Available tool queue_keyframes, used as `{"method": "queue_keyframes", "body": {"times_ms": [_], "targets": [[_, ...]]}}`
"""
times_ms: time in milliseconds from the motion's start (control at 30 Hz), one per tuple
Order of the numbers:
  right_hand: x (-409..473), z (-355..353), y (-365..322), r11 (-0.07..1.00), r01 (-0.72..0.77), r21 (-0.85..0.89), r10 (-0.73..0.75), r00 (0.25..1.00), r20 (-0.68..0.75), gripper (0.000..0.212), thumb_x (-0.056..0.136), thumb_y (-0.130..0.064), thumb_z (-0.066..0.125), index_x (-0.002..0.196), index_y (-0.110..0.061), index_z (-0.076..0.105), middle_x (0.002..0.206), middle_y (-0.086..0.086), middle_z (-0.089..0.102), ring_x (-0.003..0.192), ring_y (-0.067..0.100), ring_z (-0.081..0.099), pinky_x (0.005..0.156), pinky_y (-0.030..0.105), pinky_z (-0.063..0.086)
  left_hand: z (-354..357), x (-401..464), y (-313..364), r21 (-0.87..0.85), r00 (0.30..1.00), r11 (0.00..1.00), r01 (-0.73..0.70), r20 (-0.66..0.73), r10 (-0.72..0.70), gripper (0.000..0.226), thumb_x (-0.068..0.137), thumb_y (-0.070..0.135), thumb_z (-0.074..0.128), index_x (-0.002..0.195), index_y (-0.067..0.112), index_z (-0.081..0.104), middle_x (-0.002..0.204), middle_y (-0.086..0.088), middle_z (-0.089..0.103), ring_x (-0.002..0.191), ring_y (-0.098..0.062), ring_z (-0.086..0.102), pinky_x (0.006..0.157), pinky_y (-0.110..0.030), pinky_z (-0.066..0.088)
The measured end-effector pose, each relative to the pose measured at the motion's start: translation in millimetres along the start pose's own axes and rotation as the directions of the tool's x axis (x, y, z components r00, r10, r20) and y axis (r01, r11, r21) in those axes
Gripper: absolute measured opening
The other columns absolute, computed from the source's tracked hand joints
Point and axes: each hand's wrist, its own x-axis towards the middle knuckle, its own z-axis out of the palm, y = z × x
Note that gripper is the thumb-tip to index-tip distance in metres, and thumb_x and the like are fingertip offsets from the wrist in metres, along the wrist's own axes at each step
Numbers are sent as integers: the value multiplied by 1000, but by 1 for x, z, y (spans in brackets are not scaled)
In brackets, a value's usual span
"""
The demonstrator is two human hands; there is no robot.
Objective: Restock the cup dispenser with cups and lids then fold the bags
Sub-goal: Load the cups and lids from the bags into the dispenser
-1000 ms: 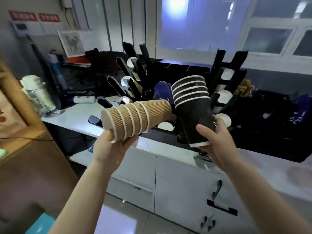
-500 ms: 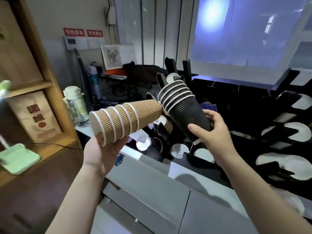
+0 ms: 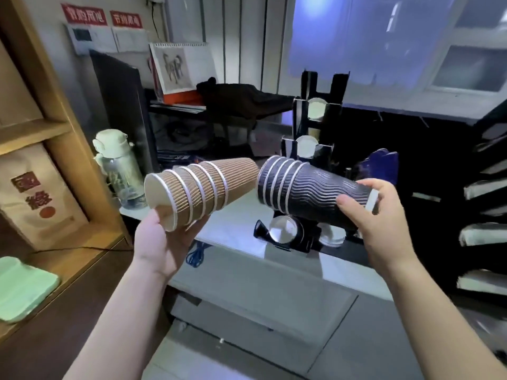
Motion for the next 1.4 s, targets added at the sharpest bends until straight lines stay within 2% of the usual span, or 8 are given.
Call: {"method": "queue_keyframes", "body": {"times_ms": [200, 333, 400, 467, 567, 767, 1100, 1400], "targets": [[-40, 20, -3, 968, -46, -249, 7, 988, -156, 55, 62, -50, 73, 108, -32, 50, 85, -17, 48, 72, -9, 51, 61, 11, 38, -14, 9, 8, -19, 988, 991, 136, -72, -137, 38, 99, 13, 36, 133, 17, 51, 124, -14, 64, 113, -31, 61, 88, -45, 55], [-47, 27, -16, 909, -34, -415, -35, 987, -157, 53, 67, -42, 81, 107, -40, 46, 108, -14, 53, 97, 3, 50, 76, 20, 39, -17, 13, 8, -17, 989, 989, 147, -17, -148, 36, 98, 13, 37, 126, 23, 57, 116, -9, 69, 104, -27, 67, 86, -44, 56], [-46, 34, -22, 861, 3, -509, -90, 985, -146, 58, 66, -38, 81, 110, -39, 44, 114, -11, 49, 98, -2, 43, 77, 11, 34, -16, 16, 6, -42, 987, 986, 161, -16, -162, 33, 98, 11, 37, 118, 24, 60, 113, -10, 70, 102, -26, 67, 83, -43, 57], [-44, 42, -25, 833, 42, -552, -131, 984, -122, 65, 65, -35, 83, 117, -33, 45, 117, -12, 46, 99, -5, 40, 78, 7, 33, -16, 16, 4, -48, 982, 981, 186, -22, -187, 31, 97, 10, 37, 112, 23, 61, 110, -11, 71, 100, -27, 68, 81, -43, 58], [-39, 57, -26, 780, 97, -618, -173, 983, -64, 74, 63, -30, 87, 124, -21, 46, 121, -10, 48, 111, 11, 46, 89, 19, 34, -17, 14, 1, -37, 977, 976, 214, -12, -215, 30, 96, 9, 38, 103, 22, 64, 105, -12, 72, 97, -27, 69, 79, -42, 58], [-23, 82, -16, 541, 307, -783, -192, 951, 241, 74, 71, -31, 82, 135, -19, 47, 131, -2, 50, 120, 25, 45, 98, 31, 35, -20, 13, 3, -51, 972, 971, 233, -22, -235, 29, 94, 8, 38, 103, 22, 62, 111, -14, 69, 102, -29, 67, 84, -44, 57], [-17, 87, -3, 483, 367, -795, -296, 923, 246, 70, 66, -24, 85, 129, -16, 54, 126, 3, 54, 108, 31, 51, 88, 34, 40, -18, 17, 3, -61, 970, 969, 240, -14, -241, 30, 96, 8, 37, 109, 19, 61, 116, -16, 67, 106, -31, 65, 82, -44, 57], [-16, 77, 43, 452, 231, -862, 64, 955, 289, 72, 87, -39, 64, 149, -30, 29, 145, -3, 35, 128, 22, 36, 101, 36, 39, -20, 22, 8, -62, 977, 975, 214, 23, -213, 34, 97, 12, 36, 124, 16, 57, 113, -13, 69, 103, -29, 67, 77, -39, 57]]}}
